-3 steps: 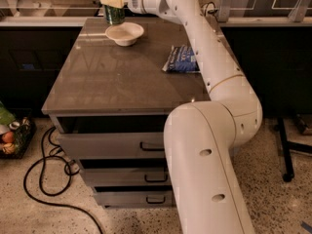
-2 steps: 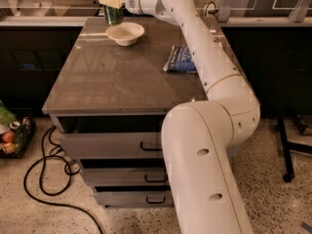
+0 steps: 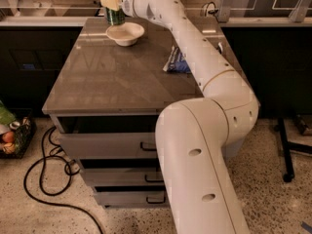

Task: Place green can into paper bowl

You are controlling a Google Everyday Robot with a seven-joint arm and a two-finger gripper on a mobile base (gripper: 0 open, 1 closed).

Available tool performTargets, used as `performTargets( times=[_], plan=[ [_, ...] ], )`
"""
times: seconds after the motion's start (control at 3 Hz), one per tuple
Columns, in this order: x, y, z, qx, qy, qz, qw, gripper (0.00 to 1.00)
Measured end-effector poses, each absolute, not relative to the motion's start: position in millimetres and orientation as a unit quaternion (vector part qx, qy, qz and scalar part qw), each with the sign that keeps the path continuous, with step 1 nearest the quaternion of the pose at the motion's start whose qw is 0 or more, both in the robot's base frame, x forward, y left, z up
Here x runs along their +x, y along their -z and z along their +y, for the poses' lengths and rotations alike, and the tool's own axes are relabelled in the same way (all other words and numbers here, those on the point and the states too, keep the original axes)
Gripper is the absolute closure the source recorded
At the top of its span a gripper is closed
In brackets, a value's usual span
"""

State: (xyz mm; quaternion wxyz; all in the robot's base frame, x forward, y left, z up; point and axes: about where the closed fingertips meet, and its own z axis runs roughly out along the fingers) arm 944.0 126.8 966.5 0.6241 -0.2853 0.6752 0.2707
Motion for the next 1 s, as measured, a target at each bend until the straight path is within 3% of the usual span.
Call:
performTargets(
  times=[1.0],
  plan=[
    [960.3, -929.7, 98.0, -0.251, -0.223, 0.704, 0.626, 1.0]
  ],
)
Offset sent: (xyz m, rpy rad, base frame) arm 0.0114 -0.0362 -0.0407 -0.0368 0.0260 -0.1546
